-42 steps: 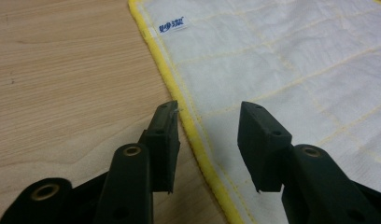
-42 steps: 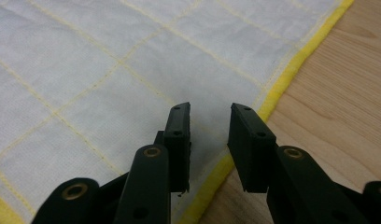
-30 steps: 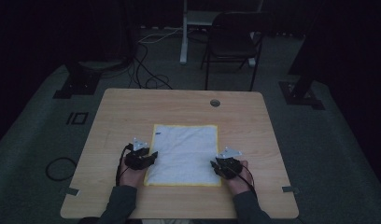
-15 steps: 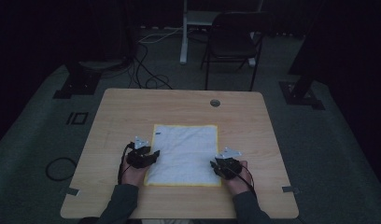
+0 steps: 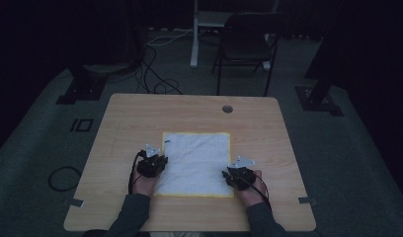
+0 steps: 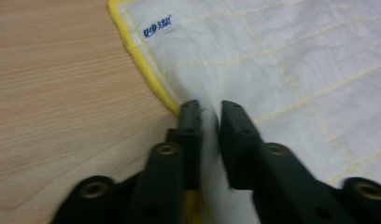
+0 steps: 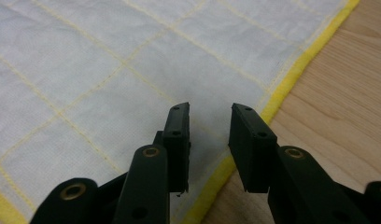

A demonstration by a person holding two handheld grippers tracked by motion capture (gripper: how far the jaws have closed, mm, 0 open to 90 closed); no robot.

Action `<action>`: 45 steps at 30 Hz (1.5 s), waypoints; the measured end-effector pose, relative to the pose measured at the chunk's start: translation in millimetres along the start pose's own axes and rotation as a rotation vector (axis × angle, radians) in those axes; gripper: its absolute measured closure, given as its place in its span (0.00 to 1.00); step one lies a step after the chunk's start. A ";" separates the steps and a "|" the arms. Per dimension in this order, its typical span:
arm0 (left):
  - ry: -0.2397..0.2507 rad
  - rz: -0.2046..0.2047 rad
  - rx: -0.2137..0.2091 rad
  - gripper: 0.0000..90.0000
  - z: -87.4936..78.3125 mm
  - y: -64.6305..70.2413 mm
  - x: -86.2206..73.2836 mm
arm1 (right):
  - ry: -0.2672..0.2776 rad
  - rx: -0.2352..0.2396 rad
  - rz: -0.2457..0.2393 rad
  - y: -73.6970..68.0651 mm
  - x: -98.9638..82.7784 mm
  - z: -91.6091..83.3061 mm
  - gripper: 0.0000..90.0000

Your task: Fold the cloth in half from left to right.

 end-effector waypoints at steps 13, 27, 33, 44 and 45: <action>-0.010 -0.012 -0.003 0.96 -3.2 -7.5 -2.4 | 0.019 0.001 0.000 0.6 1.0 -5.1 0.71; -0.019 -0.027 0.038 0.96 -7.5 -18.7 -4.5 | 0.047 -0.043 0.062 23.3 -5.2 -18.5 0.70; -0.024 -0.036 0.053 0.96 -6.8 -26.0 -2.0 | 0.051 -0.049 0.075 27.2 -7.0 -20.6 0.71; 0.008 -0.047 0.014 0.97 -14.0 -27.7 8.2 | 0.045 -0.047 0.069 27.0 -7.6 -19.1 0.71; 0.009 -0.046 0.013 0.96 -14.6 -27.6 8.8 | 0.044 -0.047 0.068 26.9 -7.6 -19.0 0.71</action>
Point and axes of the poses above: each handheld gripper's, and its own axes: z roughly forward along the jaws, x roughly out of its top, y roughly to its right, the point moved 4 cm from there along z, roughly forward along the jaws, and after that the axes turned 10 degrees about x, right-handed, at the moved point
